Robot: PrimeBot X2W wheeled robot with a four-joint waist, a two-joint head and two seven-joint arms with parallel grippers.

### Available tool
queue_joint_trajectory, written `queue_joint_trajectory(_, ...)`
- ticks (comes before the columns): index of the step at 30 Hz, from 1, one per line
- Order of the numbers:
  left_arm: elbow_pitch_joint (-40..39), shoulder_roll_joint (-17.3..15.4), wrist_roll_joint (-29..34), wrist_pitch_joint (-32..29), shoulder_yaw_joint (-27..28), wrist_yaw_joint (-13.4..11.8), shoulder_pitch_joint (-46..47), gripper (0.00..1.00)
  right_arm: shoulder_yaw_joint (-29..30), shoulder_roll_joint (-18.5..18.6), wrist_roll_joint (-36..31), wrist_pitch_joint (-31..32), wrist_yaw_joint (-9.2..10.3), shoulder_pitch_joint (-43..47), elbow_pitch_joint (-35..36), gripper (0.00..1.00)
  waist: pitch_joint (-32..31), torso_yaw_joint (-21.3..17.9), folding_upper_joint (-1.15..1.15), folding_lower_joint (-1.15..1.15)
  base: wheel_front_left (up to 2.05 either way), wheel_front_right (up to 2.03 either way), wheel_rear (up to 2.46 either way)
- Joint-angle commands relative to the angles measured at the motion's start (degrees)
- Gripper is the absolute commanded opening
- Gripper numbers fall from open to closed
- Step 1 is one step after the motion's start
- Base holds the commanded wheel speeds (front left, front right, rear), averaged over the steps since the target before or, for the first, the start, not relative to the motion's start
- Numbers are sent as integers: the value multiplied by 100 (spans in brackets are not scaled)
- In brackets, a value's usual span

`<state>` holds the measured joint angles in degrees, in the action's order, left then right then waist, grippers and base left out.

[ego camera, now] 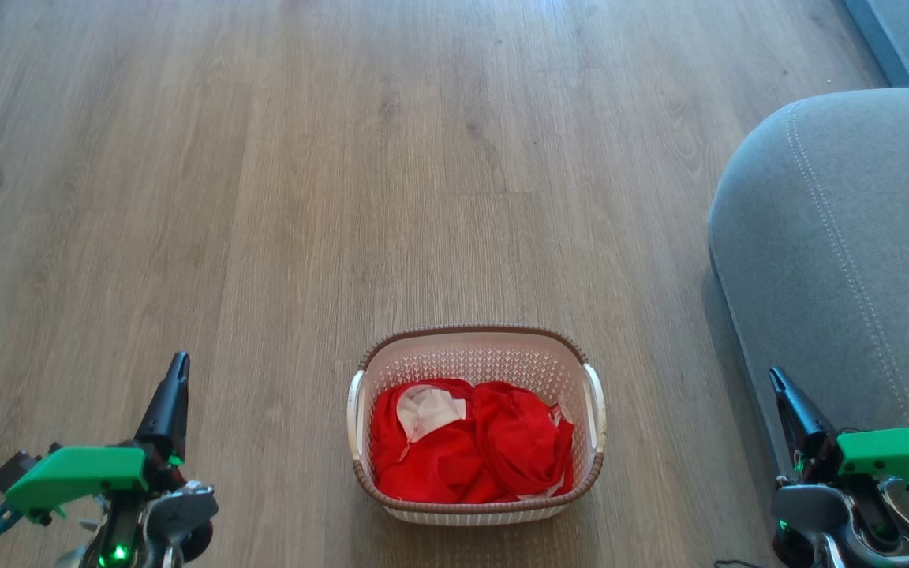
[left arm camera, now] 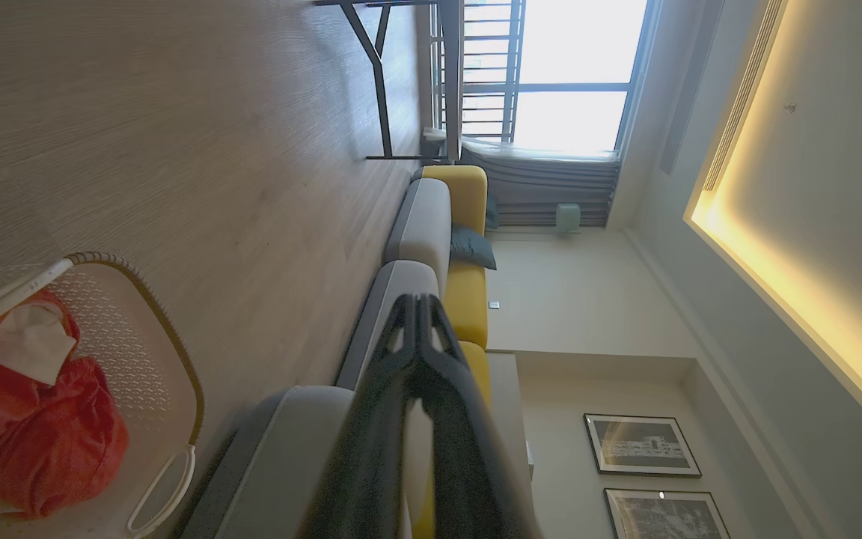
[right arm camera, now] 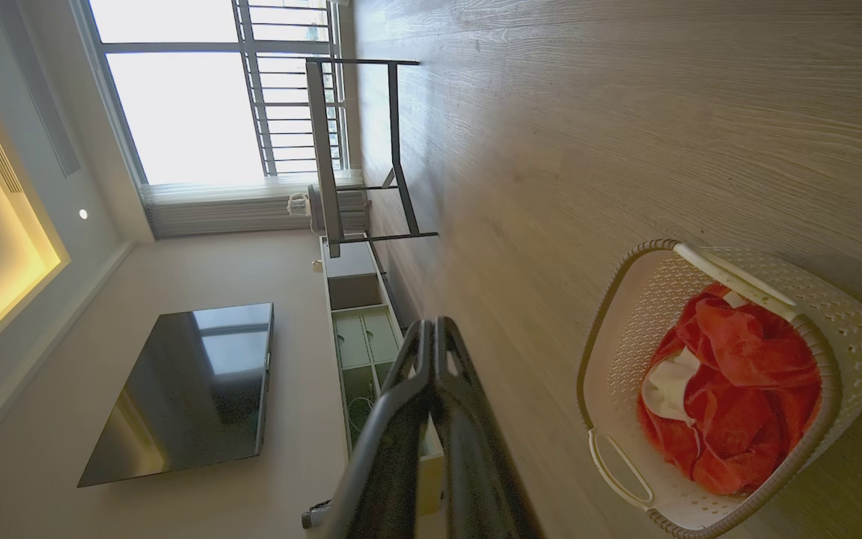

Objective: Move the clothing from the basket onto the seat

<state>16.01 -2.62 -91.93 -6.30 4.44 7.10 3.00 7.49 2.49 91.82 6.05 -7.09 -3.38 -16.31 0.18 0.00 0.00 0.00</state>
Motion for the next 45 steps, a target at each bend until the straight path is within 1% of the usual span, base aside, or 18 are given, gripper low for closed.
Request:
queue_joint_trajectory(1,-198,-26,-26,-17,205,39,319,0,-99,39,37,42,-40,-281,229,0,0,0,0,0,0,0,0)
queue_joint_trajectory(45,-198,-26,-26,-17,205,39,319,0,-99,39,37,42,-40,-281,229,0,0,0,0,0,0,0,0)
